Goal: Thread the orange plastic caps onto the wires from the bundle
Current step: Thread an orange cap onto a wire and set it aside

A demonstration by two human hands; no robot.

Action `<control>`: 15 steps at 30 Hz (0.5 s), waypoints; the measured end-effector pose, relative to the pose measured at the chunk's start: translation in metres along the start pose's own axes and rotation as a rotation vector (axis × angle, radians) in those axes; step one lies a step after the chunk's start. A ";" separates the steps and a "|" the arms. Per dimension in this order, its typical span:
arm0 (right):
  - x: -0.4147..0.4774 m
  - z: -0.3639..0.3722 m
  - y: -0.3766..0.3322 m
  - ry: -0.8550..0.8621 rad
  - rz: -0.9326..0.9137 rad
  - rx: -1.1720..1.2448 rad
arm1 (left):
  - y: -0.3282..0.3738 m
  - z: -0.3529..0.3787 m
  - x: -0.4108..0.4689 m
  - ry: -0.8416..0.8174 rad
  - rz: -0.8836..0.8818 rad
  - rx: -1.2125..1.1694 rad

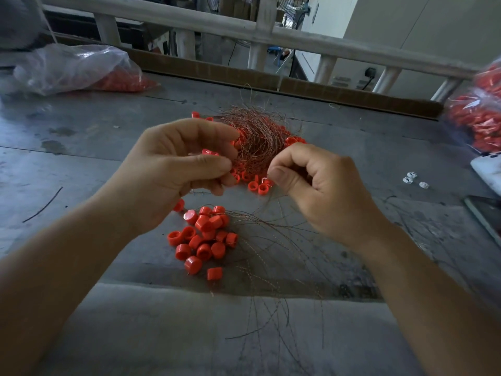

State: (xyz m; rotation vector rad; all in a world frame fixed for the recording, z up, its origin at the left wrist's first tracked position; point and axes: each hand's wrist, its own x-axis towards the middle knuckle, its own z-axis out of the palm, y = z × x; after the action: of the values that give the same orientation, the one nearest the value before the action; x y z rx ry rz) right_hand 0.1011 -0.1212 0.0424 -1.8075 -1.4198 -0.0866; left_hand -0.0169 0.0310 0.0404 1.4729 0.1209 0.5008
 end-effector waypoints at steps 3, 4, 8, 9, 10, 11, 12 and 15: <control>0.001 0.001 0.002 -0.058 0.039 -0.067 | 0.002 -0.003 0.001 0.045 -0.028 0.143; 0.001 0.001 0.003 -0.079 0.054 -0.075 | 0.002 -0.006 0.002 0.066 -0.033 0.188; 0.001 0.002 0.006 -0.166 0.116 -0.107 | 0.001 -0.016 0.006 0.096 -0.089 0.443; 0.001 0.003 0.006 -0.198 0.129 -0.118 | 0.000 -0.017 0.006 0.080 -0.119 0.478; 0.001 0.005 0.007 -0.231 0.140 -0.132 | -0.001 -0.018 0.007 0.061 -0.149 0.505; 0.001 0.007 0.007 -0.262 0.147 -0.147 | -0.002 -0.019 0.007 0.047 -0.180 0.525; 0.000 0.008 0.008 -0.291 0.152 -0.160 | -0.003 -0.020 0.008 0.036 -0.207 0.542; -0.001 0.011 0.009 -0.362 0.170 -0.183 | -0.005 -0.022 0.010 0.007 -0.285 0.549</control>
State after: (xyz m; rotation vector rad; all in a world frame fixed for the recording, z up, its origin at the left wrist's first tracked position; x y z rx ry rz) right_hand 0.1038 -0.1151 0.0296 -2.1693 -1.5351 0.2158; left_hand -0.0151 0.0552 0.0350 1.9486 0.4972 0.2456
